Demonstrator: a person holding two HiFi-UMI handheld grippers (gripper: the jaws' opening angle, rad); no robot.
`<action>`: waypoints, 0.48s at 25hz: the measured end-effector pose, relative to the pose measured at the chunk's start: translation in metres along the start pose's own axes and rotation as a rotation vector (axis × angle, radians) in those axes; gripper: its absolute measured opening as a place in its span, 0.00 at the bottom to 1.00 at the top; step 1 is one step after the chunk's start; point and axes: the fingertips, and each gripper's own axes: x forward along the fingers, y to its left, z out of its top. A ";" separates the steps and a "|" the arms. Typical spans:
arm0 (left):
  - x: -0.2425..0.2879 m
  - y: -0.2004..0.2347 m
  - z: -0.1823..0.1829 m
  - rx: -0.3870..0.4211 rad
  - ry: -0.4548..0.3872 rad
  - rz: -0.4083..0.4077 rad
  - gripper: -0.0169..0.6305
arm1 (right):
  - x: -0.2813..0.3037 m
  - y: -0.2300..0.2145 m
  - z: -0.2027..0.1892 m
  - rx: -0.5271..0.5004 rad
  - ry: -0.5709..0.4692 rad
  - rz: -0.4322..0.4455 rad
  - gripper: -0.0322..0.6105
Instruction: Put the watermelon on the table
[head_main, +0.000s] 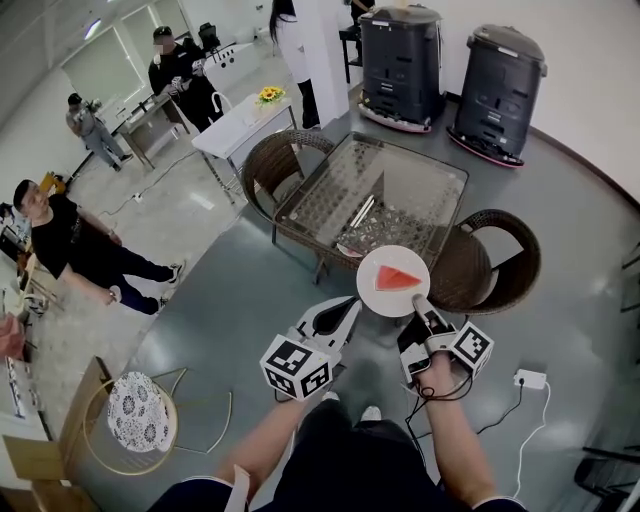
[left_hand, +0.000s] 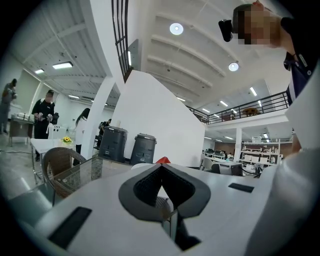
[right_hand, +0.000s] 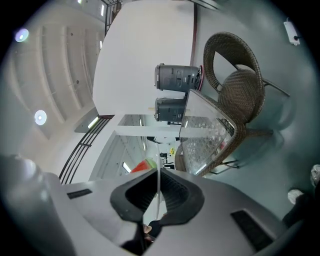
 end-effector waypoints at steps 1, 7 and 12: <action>0.003 0.002 0.000 -0.002 -0.001 0.003 0.03 | 0.003 0.000 0.004 0.000 -0.001 0.002 0.07; 0.025 0.014 -0.006 -0.015 -0.008 -0.001 0.03 | 0.020 -0.006 0.027 -0.002 -0.017 0.000 0.07; 0.057 0.037 -0.002 -0.024 -0.014 -0.017 0.03 | 0.047 -0.009 0.048 -0.005 -0.031 -0.006 0.07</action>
